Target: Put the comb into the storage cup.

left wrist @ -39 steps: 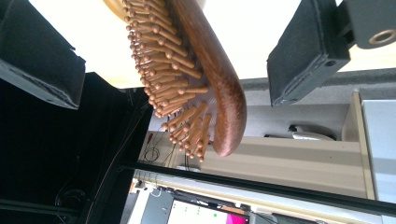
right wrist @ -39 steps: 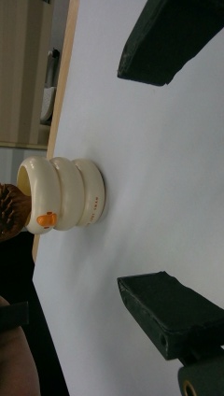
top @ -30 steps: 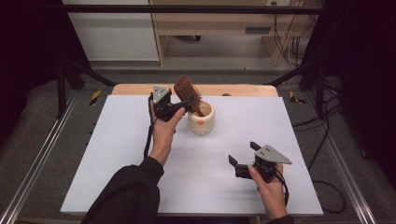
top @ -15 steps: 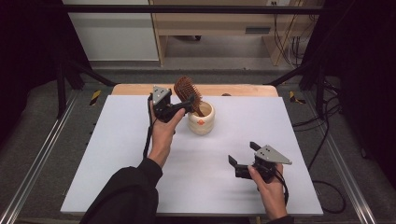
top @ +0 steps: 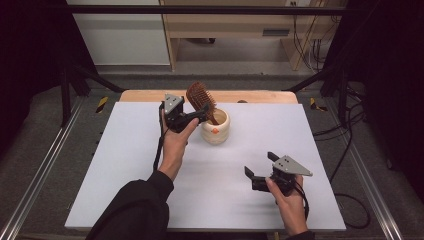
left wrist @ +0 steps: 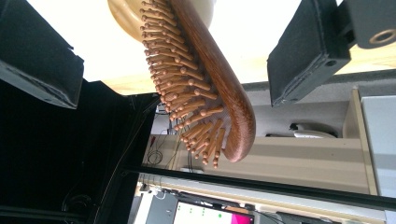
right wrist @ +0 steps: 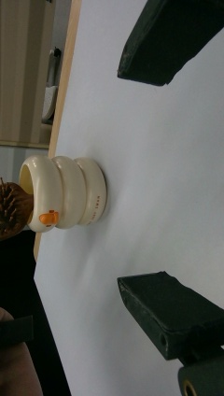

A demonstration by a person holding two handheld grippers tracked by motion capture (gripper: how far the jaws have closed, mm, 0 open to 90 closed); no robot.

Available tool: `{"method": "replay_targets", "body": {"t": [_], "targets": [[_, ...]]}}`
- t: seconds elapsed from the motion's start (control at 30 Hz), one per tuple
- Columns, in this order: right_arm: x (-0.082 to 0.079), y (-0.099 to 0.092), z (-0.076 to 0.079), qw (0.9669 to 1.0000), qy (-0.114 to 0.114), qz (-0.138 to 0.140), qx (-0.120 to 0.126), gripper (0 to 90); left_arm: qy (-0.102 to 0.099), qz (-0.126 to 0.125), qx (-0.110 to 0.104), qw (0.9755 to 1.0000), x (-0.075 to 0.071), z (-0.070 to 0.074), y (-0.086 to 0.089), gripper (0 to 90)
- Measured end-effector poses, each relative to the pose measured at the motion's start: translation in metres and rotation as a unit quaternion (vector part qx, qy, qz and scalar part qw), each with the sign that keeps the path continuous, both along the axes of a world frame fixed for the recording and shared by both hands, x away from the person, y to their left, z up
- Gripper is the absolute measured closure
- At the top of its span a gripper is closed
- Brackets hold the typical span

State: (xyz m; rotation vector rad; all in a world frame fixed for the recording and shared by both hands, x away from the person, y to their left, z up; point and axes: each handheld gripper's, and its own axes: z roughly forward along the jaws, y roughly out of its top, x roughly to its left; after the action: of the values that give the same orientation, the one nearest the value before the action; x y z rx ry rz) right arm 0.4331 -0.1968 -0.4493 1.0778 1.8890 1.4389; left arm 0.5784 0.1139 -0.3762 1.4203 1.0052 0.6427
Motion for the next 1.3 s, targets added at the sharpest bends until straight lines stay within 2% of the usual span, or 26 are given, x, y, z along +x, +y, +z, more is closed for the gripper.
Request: {"method": "replay_targets", "body": {"t": [0.3, 0.4, 0.63, 0.73, 1.0, 1.3], "targets": [[0.000, 0.000, 0.000, 1.0000, 0.000, 0.000, -0.001, 3.1, -0.001, -0.004, 0.002, 1.0000, -0.004, -0.002, 0.001, 3.7], [0.000, 0.001, 0.000, 1.0000, 0.000, 0.000, -0.001, 3.1, 0.003, -0.006, 0.014, 0.9999, -0.007, -0.004, -0.001, 3.9], [0.000, 0.000, 0.000, 1.0000, 0.001, 0.000, -0.001, 3.1, 0.007, -0.009, 0.014, 0.9998, -0.013, -0.002, 0.001, 3.7], [0.000, 0.000, 0.000, 1.0000, 0.000, 0.000, -0.001, 3.1, 0.006, -0.008, 0.021, 0.9997, -0.016, -0.001, 0.002, 3.7], [-0.001, 0.001, 0.000, 1.0000, 0.000, 0.000, 0.001, 3.1, 0.002, -0.015, 0.047, 0.9988, -0.029, 0.001, 0.005, 3.5], [-0.002, 0.003, 0.001, 1.0000, 0.000, 0.004, 0.001, 3.1, 0.013, -0.021, 0.057, 0.9981, -0.050, -0.003, 0.009, 3.9]]}}
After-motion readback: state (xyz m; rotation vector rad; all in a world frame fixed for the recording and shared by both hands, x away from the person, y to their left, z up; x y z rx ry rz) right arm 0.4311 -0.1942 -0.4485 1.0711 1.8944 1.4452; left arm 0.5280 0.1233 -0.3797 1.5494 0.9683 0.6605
